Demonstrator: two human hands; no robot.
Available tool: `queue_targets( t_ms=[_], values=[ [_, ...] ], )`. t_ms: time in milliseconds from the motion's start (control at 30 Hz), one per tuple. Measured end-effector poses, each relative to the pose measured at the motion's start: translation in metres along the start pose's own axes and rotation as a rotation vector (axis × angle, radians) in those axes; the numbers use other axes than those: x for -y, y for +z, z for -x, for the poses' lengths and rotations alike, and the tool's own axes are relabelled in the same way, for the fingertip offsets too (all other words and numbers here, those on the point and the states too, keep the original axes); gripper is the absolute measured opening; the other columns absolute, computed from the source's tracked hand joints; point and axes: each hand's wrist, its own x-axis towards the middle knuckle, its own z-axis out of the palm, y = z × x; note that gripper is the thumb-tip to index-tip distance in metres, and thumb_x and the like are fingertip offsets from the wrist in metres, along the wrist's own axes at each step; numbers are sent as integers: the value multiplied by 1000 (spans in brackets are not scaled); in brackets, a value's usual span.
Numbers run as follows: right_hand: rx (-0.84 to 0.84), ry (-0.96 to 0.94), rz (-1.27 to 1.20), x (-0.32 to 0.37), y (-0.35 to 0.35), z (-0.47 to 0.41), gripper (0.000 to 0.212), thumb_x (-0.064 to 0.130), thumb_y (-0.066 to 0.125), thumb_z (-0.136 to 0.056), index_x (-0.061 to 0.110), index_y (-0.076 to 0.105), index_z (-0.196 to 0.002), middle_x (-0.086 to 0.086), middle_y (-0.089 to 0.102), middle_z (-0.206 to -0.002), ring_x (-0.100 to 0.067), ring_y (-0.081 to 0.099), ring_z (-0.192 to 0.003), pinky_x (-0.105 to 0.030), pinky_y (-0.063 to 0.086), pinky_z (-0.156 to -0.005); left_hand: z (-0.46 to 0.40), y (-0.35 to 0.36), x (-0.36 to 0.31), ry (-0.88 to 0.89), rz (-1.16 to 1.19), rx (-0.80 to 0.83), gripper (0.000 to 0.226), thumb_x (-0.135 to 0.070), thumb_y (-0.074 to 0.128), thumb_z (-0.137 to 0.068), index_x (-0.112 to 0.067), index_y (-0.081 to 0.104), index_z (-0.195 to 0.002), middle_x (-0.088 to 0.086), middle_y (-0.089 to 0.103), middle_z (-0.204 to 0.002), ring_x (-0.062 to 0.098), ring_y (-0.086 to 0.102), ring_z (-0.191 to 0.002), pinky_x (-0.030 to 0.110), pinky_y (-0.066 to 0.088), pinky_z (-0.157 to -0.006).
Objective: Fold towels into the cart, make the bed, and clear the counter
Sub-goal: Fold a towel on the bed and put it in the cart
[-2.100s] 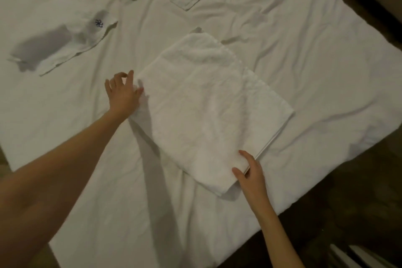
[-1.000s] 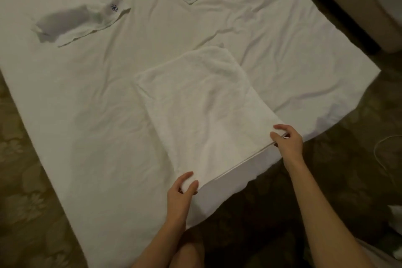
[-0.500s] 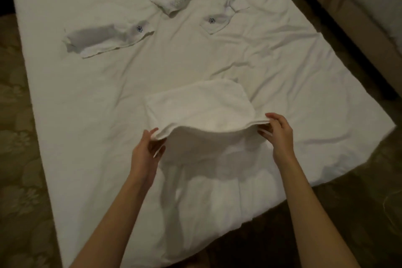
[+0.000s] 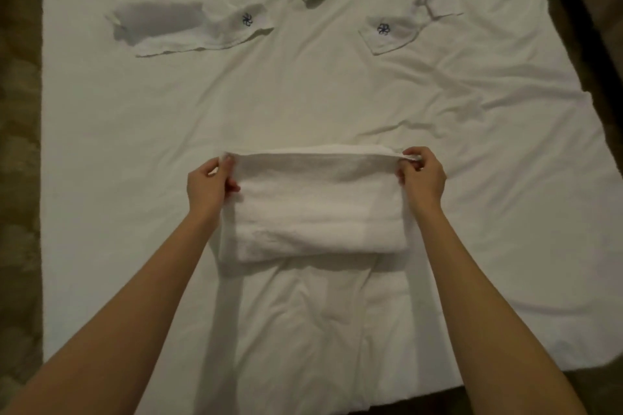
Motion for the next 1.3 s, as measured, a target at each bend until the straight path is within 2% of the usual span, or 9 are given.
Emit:
queue_targets(
  t_ms=[67,167,267,367,533,733,967,1167,1300],
  values=[
    [0,-27,17,2,8,-14,19,6,56,-87,24,59,-93,-12,67,-88,-22,63,-71,-18,47,-59,-12,4,0,14,-25,-23,26,-33,57,-94,-23,60,-70,-9,49,-39,2,50,-39,19,36,-42],
    [61,-23,53,-2,18,-28,30,8,53,-88,24,60,-111,-10,65,-101,-24,63,-84,-32,54,-78,-28,9,9,15,-133,-12,22,-37,55,-94,-25,63,-78,-6,56,-49,10,53,-46,30,42,-54],
    [160,6,73,-7,22,-27,52,6,53,-88,25,46,-136,-6,58,-112,-19,58,-94,-31,49,-92,-32,15,18,-25,-405,16,37,-42,54,-93,-23,51,-125,15,64,-107,34,61,-97,43,48,-83],
    [135,-28,33,-11,17,-13,57,4,57,-87,18,41,-139,-6,53,-119,-18,54,-105,-23,42,-93,-25,17,17,-40,-510,-85,48,-41,56,-92,-16,42,-131,14,49,-130,34,48,-119,40,40,-94],
    [28,79,158,-31,7,19,64,21,70,-83,9,38,-137,-14,44,-135,-30,41,-123,-32,34,-98,0,11,35,-139,-471,-15,57,-47,52,-92,-4,44,-129,18,52,-129,35,49,-117,41,39,-97],
    [151,155,296,-30,-2,11,57,45,66,-84,-1,56,-114,-23,59,-117,-37,55,-109,-36,42,-82,19,5,39,-109,-542,91,61,-48,44,-95,-5,31,-136,23,47,-135,40,48,-122,43,37,-99],
    [118,4,355,7,-1,7,48,53,48,-92,12,48,-116,-19,62,-110,-37,56,-103,-35,33,-73,36,-1,42,48,-477,-39,33,-40,32,-101,-10,28,-114,16,54,-92,37,57,-86,37,38,-72],
    [184,243,310,-20,-12,34,64,62,50,-87,15,40,-129,-11,56,-126,-32,53,-113,-38,37,-87,54,-15,67,-175,-237,82,49,-34,51,-95,-8,34,-133,14,48,-134,29,48,-122,32,37,-97],
    [183,345,-20,-41,-24,66,58,37,67,-85,5,44,-126,-13,54,-125,-21,52,-100,-29,39,-81,59,-15,64,-149,-237,159,57,-28,56,-94,-6,29,-140,8,41,-139,22,42,-126,24,31,-96]
  ],
)
